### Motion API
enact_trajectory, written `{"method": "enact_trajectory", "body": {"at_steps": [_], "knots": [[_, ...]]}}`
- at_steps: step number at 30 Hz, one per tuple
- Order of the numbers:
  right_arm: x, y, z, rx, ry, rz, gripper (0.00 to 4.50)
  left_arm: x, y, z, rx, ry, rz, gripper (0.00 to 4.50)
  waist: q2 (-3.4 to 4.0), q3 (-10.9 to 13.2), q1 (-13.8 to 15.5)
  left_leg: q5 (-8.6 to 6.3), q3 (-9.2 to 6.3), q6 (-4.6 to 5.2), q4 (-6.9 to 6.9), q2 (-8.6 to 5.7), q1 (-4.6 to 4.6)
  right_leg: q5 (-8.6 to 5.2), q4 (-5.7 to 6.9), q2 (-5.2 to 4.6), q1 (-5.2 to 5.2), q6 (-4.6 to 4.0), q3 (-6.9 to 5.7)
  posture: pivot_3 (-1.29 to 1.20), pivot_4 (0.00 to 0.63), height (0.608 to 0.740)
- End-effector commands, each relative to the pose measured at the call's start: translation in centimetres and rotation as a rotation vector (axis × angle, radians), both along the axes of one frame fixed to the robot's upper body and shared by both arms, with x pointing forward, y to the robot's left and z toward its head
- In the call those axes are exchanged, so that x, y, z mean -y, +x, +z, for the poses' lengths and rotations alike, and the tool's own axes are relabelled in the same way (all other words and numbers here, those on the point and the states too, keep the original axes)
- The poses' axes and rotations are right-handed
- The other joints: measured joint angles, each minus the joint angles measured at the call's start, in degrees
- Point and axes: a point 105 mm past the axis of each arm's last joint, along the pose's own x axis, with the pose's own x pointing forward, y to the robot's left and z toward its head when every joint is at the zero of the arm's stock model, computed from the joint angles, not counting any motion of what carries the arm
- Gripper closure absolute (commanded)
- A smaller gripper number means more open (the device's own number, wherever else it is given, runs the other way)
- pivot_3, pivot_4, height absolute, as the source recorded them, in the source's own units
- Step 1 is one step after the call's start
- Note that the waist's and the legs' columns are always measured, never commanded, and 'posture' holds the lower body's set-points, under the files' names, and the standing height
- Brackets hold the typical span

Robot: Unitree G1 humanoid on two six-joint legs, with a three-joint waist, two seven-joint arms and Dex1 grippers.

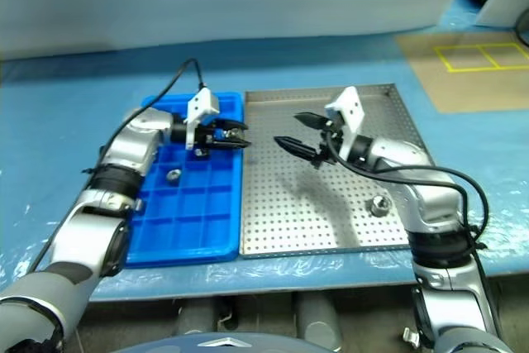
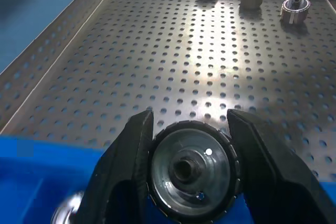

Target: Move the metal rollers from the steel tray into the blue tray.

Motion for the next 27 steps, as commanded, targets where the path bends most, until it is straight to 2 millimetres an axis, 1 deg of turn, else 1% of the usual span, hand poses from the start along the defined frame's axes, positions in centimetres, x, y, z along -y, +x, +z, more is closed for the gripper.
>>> {"method": "enact_trajectory", "body": {"at_steps": [1, 3, 5, 6, 9, 11, 15, 17, 19, 23, 27], "knots": [[-3.0, 0.1, 0.6, 0.044, 0.001, 0.147, 0.55, -1.2, -1.0, 4.2, 0.099, -0.088, 0.059, 2.60, 0.01, 0.01, 2.12, 0.05, 0.00, -0.09, -0.02, 0.06, 0.00, -0.01, 0.06, 0.03, -0.03, -0.01, -0.03, 0.04, 0.150, 0.740], [-3.9, 0.3, 0.5, 0.043, 0.001, 0.188, 0.55, -1.7, -1.7, 4.9, 0.106, -0.103, 0.085, 2.60, 0.01, 0.01, 4.14, 0.16, 0.00, -0.29, -0.08, 0.11, 0.00, -0.03, 0.14, 0.05, -0.08, -0.05, -0.09, 0.09, 0.150, 0.740], [-4.8, 0.5, 0.1, 0.047, -0.008, 0.226, 0.55, -2.4, -2.7, 5.0, 0.097, -0.103, 0.101, 2.60, 0.01, 0.01, 5.61, 0.21, 0.01, -0.38, -0.10, 0.15, 0.02, -0.08, 0.22, 0.04, -0.07, -0.13, -0.16, 0.14, 0.150, 0.740], [-5.3, 0.5, 0.1, 0.042, -0.005, 0.255, 0.55, -2.9, -3.3, 4.7, 0.091, -0.093, 0.113, 2.60, 0.01, 0.01, 6.22, 0.21, 0.01, -0.41, -0.10, 0.15, 0.02, -0.08, 0.24, 0.04, -0.07, -0.14, -0.15, 0.15, 0.150, 0.740], [-6.6, 0.3, -0.3, 0.033, -0.005, 0.328, 0.55, -4.3, -5.4, 2.9, 0.053, -0.043, 0.147, 2.60, 0.01, 0.01, 6.74, 0.17, 0.00, -0.57, -0.13, 0.15, 0.05, -0.08, 0.28, 0.04, -0.09, -0.14, -0.14, 0.23, 0.150, 0.740], [-7.0, 0.3, -0.6, 0.032, -0.012, 0.352, 0.55, -4.5, -6.7, 2.3, 0.020, -0.034, 0.148, 2.60, -0.02, 0.03, 6.94, 0.19, -0.03, -0.76, -0.21, 0.17, 0.02, -0.09, 0.30, 0.05, -0.16, -0.13, -0.16, 0.25, 0.150, 0.740], [-7.6, 0.2, -1.2, 0.023, -0.029, 0.397, 0.55, -5.0, -9.5, 0.2, -0.064, 0.024, 0.142, 2.60, -0.09, 0.06, 8.10, 0.38, -0.09, -1.07, -0.26, 0.42, -0.13, -0.09, 0.45, 0.31, -0.47, -0.13, -0.18, 0.29, 0.150, 0.740], [-7.7, 0.1, -1.4, 0.018, -0.031, 0.411, 0.55, -5.4, -10.1, -0.2, -0.080, 0.035, 0.157, 2.60, -0.08, 0.06, 8.39, 0.48, -0.09, -1.25, -0.37, 0.48, -0.10, -0.14, 0.60, 0.36, -0.57, -0.21, -0.18, 0.30, 0.150, 0.740], [-7.8, 0.1, -1.6, 0.013, -0.033, 0.419, 0.55, -6.0, -10.2, -0.3, -0.091, 0.037, 0.190, 2.60, -0.08, 0.06, 8.76, 0.58, -0.10, -1.41, -0.50, 0.55, -0.04, -0.19, 0.65, 0.43, -0.59, -0.29, -0.18, 0.31, 0.150, 0.740], [-8.0, 0.0, -1.9, 0.007, -0.038, 0.431, 0.55, -7.6, -10.8, -0.9, -0.124, 0.050, 0.238, 2.60, -0.09, 0.06, 9.24, 0.75, -0.10, -1.68, -0.63, 0.60, 0.12, -0.20, 0.78, 0.53, -0.61, -0.29, -0.09, 0.31, 0.150, 0.740], [-8.0, -0.2, -2.0, 0.000, -0.035, 0.434, 0.55, -8.5, -12.1, -2.1, -0.175, 0.082, 0.241, 2.60, -0.09, 0.06, 9.54, 0.88, -0.10, -1.88, -0.96, 0.58, 0.24, -0.24, 0.74, 0.57, -0.65, -0.34, -0.03, 0.31, 0.150, 0.740]]}}
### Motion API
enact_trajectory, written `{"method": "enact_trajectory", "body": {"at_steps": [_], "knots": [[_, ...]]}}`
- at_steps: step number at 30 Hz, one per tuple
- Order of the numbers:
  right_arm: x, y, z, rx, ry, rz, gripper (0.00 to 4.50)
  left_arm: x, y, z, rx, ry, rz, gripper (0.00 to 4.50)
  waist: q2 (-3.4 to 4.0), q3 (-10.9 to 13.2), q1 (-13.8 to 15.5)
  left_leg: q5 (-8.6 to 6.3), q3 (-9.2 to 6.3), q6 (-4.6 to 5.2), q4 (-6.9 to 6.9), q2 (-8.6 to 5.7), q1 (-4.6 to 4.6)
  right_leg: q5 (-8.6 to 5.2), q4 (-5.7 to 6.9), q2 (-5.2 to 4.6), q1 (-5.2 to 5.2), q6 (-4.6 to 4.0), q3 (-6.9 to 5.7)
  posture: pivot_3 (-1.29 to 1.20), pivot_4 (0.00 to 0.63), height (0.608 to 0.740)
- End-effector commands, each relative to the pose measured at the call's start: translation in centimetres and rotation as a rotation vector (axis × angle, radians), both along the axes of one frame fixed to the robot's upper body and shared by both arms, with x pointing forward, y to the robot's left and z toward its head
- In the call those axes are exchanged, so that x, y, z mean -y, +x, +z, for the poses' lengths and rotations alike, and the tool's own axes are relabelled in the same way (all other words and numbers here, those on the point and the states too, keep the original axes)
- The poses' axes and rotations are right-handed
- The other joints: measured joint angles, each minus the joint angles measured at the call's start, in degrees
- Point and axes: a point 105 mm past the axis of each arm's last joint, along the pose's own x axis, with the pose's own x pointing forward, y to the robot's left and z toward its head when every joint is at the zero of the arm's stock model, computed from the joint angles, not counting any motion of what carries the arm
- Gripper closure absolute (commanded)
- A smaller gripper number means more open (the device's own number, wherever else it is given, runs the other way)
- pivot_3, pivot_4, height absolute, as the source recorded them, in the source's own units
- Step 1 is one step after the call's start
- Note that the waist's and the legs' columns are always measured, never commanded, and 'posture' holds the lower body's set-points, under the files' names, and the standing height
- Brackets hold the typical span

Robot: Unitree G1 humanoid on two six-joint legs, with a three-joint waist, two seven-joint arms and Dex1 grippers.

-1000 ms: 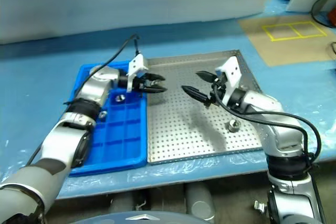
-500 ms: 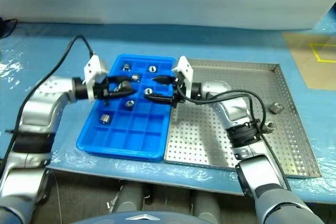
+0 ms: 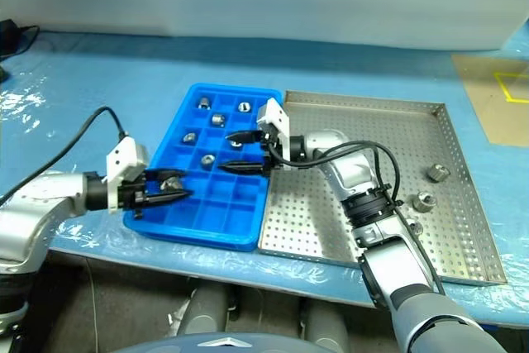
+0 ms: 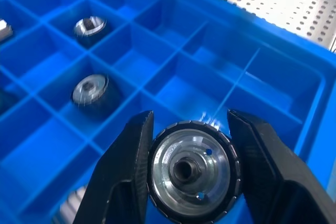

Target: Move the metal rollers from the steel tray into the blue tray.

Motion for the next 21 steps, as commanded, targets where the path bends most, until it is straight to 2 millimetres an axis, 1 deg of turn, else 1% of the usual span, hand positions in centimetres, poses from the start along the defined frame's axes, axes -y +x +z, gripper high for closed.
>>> {"method": "enact_trajectory", "body": {"at_steps": [1, 5, 13, 14, 16, 18, 19, 21], "knots": [[-0.2, -0.5, 0.9, 0.025, 0.021, 0.038, 0.55, -0.3, -1.0, 0.4, 0.019, 0.016, -0.031, 2.60, 0.00, 0.00, 0.11, 0.00, 0.00, 0.00, -0.02, 0.01, -0.01, -0.02, 0.00, 0.01, -0.02, -0.04, -0.01, 0.30, 0.150, 0.740], [0.3, -1.4, 0.6, 0.002, -0.002, 0.079, 0.55, -0.1, -1.1, -0.2, 0.010, 0.013, -0.043, 2.60, 0.00, 0.00, 0.27, 0.00, 0.00, 0.00, -0.06, 0.02, -0.04, -0.06, -0.03, 0.04, -0.04, -0.10, -0.04, 0.30, 0.150, 0.740], [0.5, -0.9, 0.6, 0.021, -0.013, 0.048, 0.55, 0.8, -1.3, -1.1, -0.014, 0.019, -0.096, 2.60, -0.01, -0.01, 0.16, 0.04, 0.00, -0.05, -0.05, 0.05, 0.03, -0.06, 0.06, 0.09, -0.05, -0.10, 0.00, 0.29, 0.150, 0.740], [0.5, -0.9, 0.5, 0.024, -0.015, 0.047, 0.55, 0.8, -1.2, -1.1, -0.014, 0.011, -0.095, 2.04, -0.01, -0.01, 0.15, 0.04, 0.00, -0.06, -0.05, 0.07, 0.03, -0.06, 0.06, 0.11, -0.05, -0.10, 0.00, 0.28, 0.150, 0.740], [0.5, -0.9, 0.4, 0.027, -0.018, 0.043, 0.55, 0.7, -1.0, -1.0, -0.014, 0.010, -0.090, 1.59, -0.02, -0.01, 0.16, 0.05, 0.00, -0.07, -0.05, 0.07, 0.03, -0.06, 0.07, 0.12, -0.05, -0.10, 0.00, 0.28, 0.150, 0.740], [0.5, -0.9, 0.4, 0.027, -0.017, 0.040, 0.55, 0.3, -0.4, -1.4, 0.003, 0.053, -0.061, 0.86, -0.02, -0.01, 0.16, 0.05, 0.00, -0.07, -0.05, 0.07, 0.03, -0.06, 0.07, 0.12, -0.05, -0.10, 0.00, 0.28, 0.150, 0.740], [0.6, -0.9, 0.4, 0.026, -0.016, 0.038, 0.55, 0.2, -0.4, -1.6, -0.007, 0.067, -0.065, 0.57, -0.02, -0.01, 0.15, 0.05, 0.00, -0.07, -0.05, 0.06, 0.03, -0.06, 0.07, 0.12, -0.05, -0.10, 0.01, 0.28, 0.150, 0.740], [0.6, -0.8, 0.4, 0.027, -0.015, 0.034, 0.55, 0.1, -0.3, -1.6, -0.002, 0.086, -0.072, 0.57, -0.03, -0.02, 0.13, 0.05, 0.00, -0.06, -0.03, 0.06, 0.03, -0.06, 0.07, 0.12, -0.05, -0.10, 0.02, 0.28, 0.150, 0.740]]}}
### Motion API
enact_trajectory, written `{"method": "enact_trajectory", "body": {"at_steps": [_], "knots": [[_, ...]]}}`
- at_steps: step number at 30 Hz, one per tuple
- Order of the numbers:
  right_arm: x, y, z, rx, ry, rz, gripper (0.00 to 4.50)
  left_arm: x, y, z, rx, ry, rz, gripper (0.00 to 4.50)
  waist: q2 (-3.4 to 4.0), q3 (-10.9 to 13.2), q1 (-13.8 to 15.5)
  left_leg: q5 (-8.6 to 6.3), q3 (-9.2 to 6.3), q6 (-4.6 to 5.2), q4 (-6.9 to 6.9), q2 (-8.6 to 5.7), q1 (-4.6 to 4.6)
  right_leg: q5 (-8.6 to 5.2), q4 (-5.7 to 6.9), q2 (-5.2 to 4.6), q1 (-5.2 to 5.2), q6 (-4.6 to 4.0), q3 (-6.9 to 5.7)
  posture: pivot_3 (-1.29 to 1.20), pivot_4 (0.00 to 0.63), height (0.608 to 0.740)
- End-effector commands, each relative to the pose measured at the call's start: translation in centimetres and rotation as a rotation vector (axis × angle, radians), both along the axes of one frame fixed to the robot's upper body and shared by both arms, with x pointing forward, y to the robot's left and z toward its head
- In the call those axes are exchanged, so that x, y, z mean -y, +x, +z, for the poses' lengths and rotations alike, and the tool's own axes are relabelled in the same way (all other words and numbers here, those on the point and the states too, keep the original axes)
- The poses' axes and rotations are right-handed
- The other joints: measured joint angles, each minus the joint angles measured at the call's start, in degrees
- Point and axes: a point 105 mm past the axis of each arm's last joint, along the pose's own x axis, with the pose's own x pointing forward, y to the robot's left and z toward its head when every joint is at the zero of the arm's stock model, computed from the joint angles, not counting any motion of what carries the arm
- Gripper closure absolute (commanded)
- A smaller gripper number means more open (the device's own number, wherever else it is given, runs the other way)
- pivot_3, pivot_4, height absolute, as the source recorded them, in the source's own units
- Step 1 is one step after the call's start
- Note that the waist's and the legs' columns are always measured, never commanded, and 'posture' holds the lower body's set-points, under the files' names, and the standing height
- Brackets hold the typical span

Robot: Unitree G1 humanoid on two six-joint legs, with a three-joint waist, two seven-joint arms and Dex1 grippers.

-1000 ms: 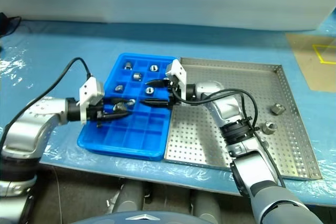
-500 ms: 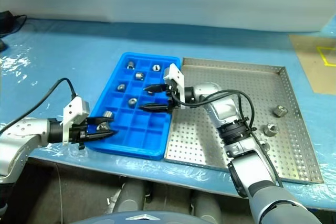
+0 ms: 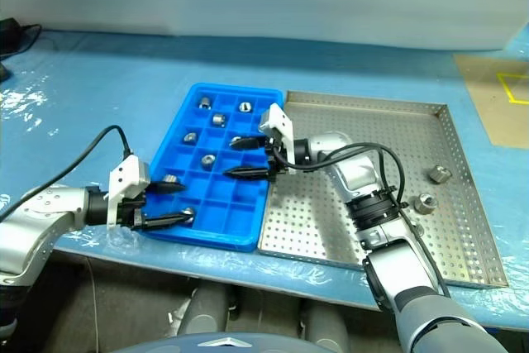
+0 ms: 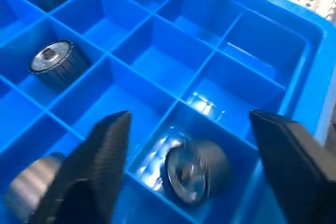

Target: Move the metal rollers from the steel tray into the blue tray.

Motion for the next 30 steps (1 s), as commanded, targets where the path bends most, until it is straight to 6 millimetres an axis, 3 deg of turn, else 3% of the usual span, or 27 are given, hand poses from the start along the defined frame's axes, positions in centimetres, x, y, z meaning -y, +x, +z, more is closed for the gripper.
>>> {"method": "enact_trajectory", "body": {"at_steps": [1, 7, 11, 13, 20, 24, 30], "knots": [[-0.2, -0.3, 1.2, 0.056, 0.025, 0.014, 0.55, -0.1, 0.4, 0.5, 0.035, 0.034, -0.011, 0.57, 0.00, 0.00, -0.05, 0.00, 0.00, 0.00, 0.00, 0.00, 0.00, 0.00, 0.00, 0.00, 0.00, 0.00, 0.01, 0.27, 0.150, 0.740], [0.0, -0.2, 1.2, 0.058, 0.027, -0.004, 0.55, 0.9, 2.5, 3.2, 0.148, -0.045, 0.021, 0.57, -0.01, -0.01, 0.04, 0.02, 0.00, -0.03, 0.03, -0.01, 0.00, 0.00, 0.06, -0.01, 0.01, 0.00, -0.01, 0.24, 0.150, 0.740], [1.4, 0.3, 1.9, 0.073, 0.039, -0.073, 0.55, 4.5, 4.5, 7.7, 0.231, -0.234, -0.031, 0.57, -0.03, -0.01, 0.15, 0.10, 0.01, -0.16, 0.21, -0.02, -0.07, 0.01, 0.16, -0.02, 0.04, -0.01, -0.02, 0.17, 0.150, 0.740], [2.4, 0.4, 1.9, 0.074, 0.033, -0.104, 0.55, 5.5, 5.0, 8.4, 0.225, -0.272, -0.070, 0.57, -0.04, -0.02, -0.27, 0.12, 0.00, -0.19, 0.39, -0.03, -0.09, 0.01, 0.26, -0.02, 0.04, 0.00, 0.03, 0.12, 0.150, 0.740], [7.1, 0.3, 1.9, 0.092, -0.005, -0.312, 0.55, 8.8, 6.2, 6.9, 0.143, -0.262, -0.256, 0.57, -0.04, -0.03, -2.12, 0.11, 0.08, -0.15, 0.43, -0.04, -0.03, 0.02, 0.24, 0.12, 0.05, 0.02, 0.18, -0.08, 0.150, 0.740], [9.5, -0.9, 1.7, 0.083, -0.015, -0.429, 0.55, 11.0, 6.7, 5.5, 0.121, -0.234, -0.369, 0.57, -0.04, -0.03, -3.53, 0.10, 0.09, -0.12, 0.45, -0.01, -0.04, 0.03, 0.17, 0.33, 0.06, 0.02, 0.33, -0.21, 0.150, 0.740], [13.5, -4.4, 0.8, 0.052, -0.057, -0.652, 0.55, 15.6, 6.6, 4.6, 0.079, -0.273, -0.562, 0.57, -0.02, -0.06, -6.19, 0.05, 0.15, 0.09, 0.49, -0.01, 0.03, 0.04, 0.05, 0.40, 0.16, 0.04, 0.46, -0.43, 0.150, 0.740]]}}
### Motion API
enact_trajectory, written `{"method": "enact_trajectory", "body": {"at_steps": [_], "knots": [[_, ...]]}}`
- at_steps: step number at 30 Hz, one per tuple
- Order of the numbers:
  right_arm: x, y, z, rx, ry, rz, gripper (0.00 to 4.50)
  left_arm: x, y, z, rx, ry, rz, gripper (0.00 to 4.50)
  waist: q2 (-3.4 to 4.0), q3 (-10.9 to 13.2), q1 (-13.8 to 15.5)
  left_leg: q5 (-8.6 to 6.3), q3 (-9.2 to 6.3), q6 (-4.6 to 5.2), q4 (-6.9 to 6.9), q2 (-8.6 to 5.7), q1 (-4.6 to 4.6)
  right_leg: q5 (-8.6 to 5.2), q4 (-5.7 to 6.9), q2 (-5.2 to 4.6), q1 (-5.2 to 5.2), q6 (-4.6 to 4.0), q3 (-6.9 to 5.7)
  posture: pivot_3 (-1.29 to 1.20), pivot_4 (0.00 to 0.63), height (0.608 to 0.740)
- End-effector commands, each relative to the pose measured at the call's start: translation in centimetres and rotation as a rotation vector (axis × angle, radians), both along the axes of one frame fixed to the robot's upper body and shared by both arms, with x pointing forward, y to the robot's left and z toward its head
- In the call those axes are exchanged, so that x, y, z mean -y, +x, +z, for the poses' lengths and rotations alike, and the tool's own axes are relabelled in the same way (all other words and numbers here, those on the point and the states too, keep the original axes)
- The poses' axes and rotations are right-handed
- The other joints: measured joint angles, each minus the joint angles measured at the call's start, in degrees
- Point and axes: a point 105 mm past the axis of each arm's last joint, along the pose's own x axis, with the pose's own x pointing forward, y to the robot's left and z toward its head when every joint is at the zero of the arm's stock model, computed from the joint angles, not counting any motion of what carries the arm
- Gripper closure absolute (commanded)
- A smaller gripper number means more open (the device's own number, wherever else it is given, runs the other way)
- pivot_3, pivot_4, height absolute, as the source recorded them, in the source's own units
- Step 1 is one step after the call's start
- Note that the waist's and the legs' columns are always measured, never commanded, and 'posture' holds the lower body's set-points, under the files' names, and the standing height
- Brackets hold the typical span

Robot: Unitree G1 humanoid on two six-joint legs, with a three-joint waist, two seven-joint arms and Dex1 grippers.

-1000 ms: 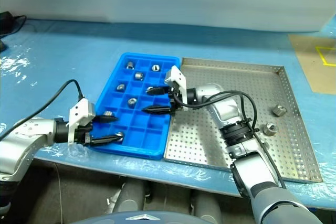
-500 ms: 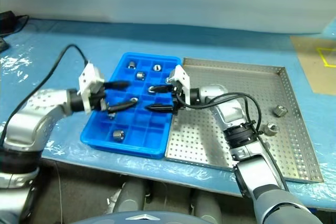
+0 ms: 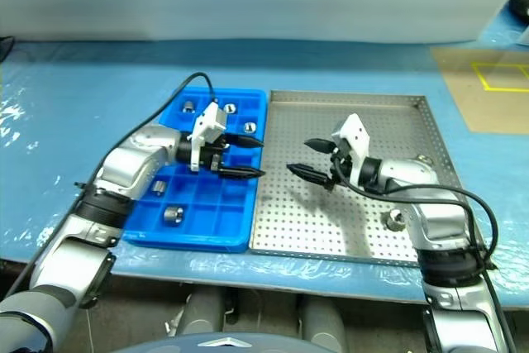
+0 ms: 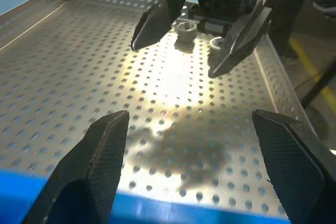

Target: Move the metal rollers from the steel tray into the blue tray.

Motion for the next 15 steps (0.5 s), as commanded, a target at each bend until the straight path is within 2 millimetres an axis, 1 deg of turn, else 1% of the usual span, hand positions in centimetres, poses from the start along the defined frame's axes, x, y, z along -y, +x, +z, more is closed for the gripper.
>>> {"method": "enact_trajectory", "body": {"at_steps": [1, 5, 8, 12, 15], "knots": [[1.6, -1.8, 1.8, 0.056, 0.000, -0.095, 0.55, 1.8, -0.3, 0.2, 0.040, -0.003, -0.103, 0.57, 0.01, 0.00, -1.39, 0.04, 0.04, 0.13, 0.01, -0.01, 0.01, 0.01, -0.01, 0.00, 0.00, 0.01, 0.04, -0.45, 0.150, 0.740], [3.3, -3.9, 1.3, 0.027, -0.029, -0.196, 0.55, 3.6, -0.7, -0.3, 0.029, -0.014, -0.186, 0.57, 0.01, -0.01, -3.85, -0.13, 0.11, 0.42, 0.06, -0.01, 0.12, 0.04, -0.10, 0.03, 0.09, 0.06, 0.09, -0.54, 0.150, 0.740], [4.3, -5.0, 1.2, 0.015, -0.040, -0.254, 0.55, 4.6, -0.9, -0.4, 0.023, -0.026, -0.226, 0.57, 0.03, -0.02, -5.04, -0.25, 0.11, 0.28, 0.04, 0.02, 0.41, 0.03, -0.23, 0.11, 0.40, 0.08, 0.09, -0.58, 0.150, 0.740], [4.6, -5.7, 1.2, 0.012, -0.039, -0.304, 0.55, 5.4, -1.3, -0.8, 0.021, -0.030, -0.266, 0.57, 0.08, -0.05, -6.53, -0.30, 0.09, 0.35, 0.06, 0.01, 0.62, 0.06, -0.48, 0.12, 0.74, 0.18, 0.09, -0.61, 0.150, 0.740], [4.6, -5.8, 0.6, -0.003, -0.034, -0.333, 0.55, 5.6, -1.4, -0.9, 0.020, -0.036, -0.277, 0.57, 0.11, -0.07, -7.42, -0.36, 0.08, 0.46, 0.06, 0.00, 0.55, 0.14, -0.75, 0.12, 0.84, 0.28, 0.08, -0.61, 0.150, 0.740]]}}
